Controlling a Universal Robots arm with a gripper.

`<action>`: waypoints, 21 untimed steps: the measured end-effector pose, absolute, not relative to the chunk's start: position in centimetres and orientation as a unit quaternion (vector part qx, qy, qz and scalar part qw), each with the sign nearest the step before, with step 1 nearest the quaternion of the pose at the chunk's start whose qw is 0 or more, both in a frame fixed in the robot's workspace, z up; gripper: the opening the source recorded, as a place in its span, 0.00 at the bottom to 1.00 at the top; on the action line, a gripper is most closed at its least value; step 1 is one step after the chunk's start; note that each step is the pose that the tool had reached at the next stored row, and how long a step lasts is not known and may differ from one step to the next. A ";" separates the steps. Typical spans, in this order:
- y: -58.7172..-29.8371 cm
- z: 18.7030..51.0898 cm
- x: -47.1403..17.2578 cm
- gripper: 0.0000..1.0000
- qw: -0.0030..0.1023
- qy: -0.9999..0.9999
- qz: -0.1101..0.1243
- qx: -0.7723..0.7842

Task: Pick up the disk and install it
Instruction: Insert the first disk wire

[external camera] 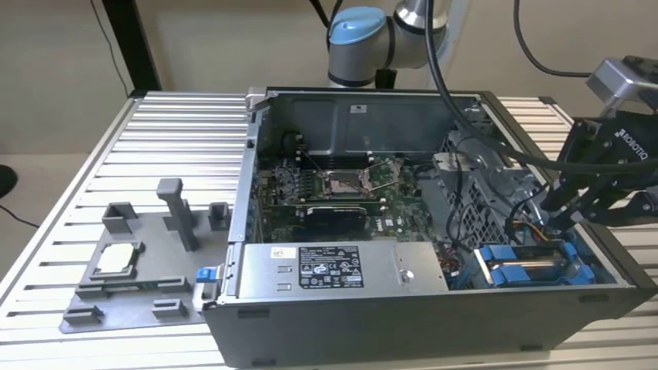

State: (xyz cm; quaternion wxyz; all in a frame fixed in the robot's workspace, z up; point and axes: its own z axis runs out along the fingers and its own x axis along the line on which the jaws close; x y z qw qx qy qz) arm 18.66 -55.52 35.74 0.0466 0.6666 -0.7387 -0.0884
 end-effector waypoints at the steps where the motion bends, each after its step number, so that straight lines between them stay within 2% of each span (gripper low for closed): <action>1: -55.5 35.6 18.7 1.00 0.047 -0.739 -0.088 0.667; 8: -55.5 35.3 18.7 1.00 0.047 -0.739 -0.088 0.667; 9: -55.5 35.3 18.7 0.00 0.047 -0.739 -0.088 0.667; 21: -55.8 35.7 18.8 0.00 0.044 -0.738 -0.094 0.667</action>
